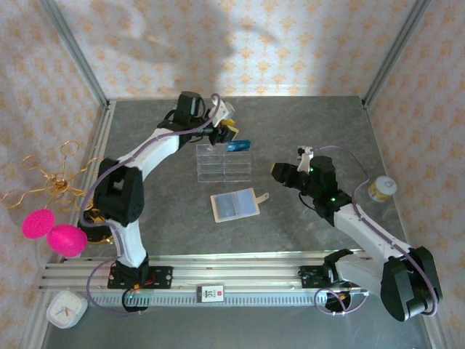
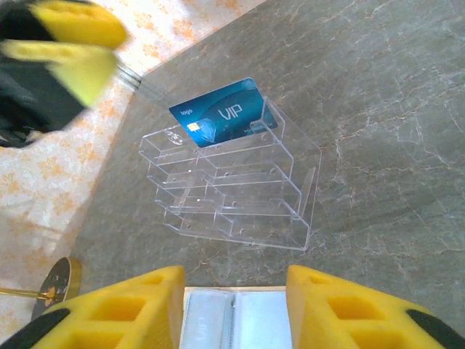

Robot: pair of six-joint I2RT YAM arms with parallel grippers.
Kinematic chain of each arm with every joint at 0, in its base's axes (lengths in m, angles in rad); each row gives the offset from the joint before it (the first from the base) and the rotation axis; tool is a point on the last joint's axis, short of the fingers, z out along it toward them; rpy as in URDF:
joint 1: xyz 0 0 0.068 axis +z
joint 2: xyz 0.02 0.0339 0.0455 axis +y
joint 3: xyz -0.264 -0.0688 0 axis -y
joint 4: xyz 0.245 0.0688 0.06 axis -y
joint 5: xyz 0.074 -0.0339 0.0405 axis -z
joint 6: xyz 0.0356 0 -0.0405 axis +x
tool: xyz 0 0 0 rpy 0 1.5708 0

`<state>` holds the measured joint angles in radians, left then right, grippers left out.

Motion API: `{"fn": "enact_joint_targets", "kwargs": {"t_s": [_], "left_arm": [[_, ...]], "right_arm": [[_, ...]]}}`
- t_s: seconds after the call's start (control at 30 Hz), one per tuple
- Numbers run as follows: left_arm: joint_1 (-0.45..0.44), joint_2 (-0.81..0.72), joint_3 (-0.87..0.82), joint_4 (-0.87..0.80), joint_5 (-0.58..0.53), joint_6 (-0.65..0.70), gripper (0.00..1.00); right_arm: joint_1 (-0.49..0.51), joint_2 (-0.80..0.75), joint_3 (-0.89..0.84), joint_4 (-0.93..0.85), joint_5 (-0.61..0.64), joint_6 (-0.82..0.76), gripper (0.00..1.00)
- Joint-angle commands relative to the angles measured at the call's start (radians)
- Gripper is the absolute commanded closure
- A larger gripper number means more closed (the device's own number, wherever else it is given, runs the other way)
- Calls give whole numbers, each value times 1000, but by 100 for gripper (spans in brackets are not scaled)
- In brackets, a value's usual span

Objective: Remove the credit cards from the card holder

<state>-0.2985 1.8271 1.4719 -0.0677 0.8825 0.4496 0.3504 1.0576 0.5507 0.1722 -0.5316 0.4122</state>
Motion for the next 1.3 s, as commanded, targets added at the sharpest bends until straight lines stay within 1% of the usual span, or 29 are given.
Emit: {"fn": "enact_joint_targets", "kwargs": {"t_s": [0.0, 0.13, 0.2, 0.27, 0.33, 0.37, 0.47, 0.73, 0.93, 1.03, 1.17, 1.27], "left_arm": [[4, -67, -13, 142, -8, -85, 56], [4, -31, 58, -124, -49, 14, 58], [-4, -11, 83, -213, -82, 61, 57], [-19, 17, 121, -278, -152, 87, 57], [-19, 49, 172, -366, -157, 115, 58], [-19, 58, 180, -377, -174, 113, 57], [-19, 68, 180, -378, -174, 126, 56], [-24, 153, 264, -447, -203, 140, 55], [-36, 162, 258, -477, -239, 171, 53], [-37, 150, 237, -465, -223, 173, 53], [-37, 163, 258, -494, -205, 181, 54], [-40, 174, 265, -505, -226, 183, 53]], "right_arm": [[-3, 8, 49, 7, -3, -1, 54], [-3, 41, 93, -54, 27, -15, 52], [-3, 59, 105, -64, 25, -13, 52], [-2, 76, 114, -64, 26, -15, 51], [-3, 80, 116, -58, 31, -9, 51], [-3, 80, 118, -55, 28, -9, 51], [-3, 77, 115, -59, 26, -12, 51], [-3, 67, 120, -89, 51, -34, 50], [-3, 74, 123, -95, 60, -38, 50], [-4, 79, 123, -96, 68, -40, 50], [-4, 84, 123, -93, 63, -40, 50], [-4, 83, 123, -94, 67, -42, 50]]}}
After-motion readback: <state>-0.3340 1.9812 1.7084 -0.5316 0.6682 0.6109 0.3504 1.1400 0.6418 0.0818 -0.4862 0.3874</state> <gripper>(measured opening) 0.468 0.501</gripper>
